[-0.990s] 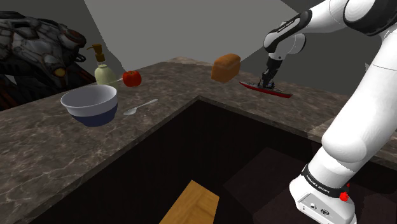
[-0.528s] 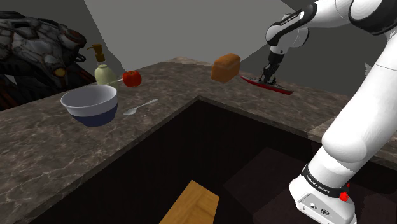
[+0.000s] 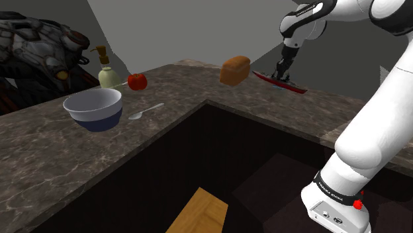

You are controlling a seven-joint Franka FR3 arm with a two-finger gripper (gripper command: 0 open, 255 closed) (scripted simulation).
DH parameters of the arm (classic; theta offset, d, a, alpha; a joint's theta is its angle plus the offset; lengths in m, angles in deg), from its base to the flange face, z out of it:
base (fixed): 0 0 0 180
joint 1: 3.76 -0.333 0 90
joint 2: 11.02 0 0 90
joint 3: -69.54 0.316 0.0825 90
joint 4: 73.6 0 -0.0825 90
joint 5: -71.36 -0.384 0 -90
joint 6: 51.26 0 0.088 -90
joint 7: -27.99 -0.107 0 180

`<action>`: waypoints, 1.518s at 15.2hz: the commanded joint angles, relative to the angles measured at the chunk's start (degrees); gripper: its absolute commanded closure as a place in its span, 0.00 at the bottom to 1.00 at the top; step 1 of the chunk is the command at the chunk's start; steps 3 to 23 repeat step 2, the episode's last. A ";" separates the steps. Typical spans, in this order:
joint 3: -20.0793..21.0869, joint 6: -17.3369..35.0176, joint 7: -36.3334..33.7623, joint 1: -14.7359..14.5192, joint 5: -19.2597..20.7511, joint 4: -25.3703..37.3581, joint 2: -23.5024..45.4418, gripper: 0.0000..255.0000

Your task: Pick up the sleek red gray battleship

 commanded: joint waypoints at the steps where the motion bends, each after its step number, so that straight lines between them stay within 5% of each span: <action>1: 0.05 -0.91 -0.23 -0.05 0.25 0.54 -0.43 1.00; 23: 0.05 -0.91 -0.23 -0.05 0.24 0.54 -0.42 1.00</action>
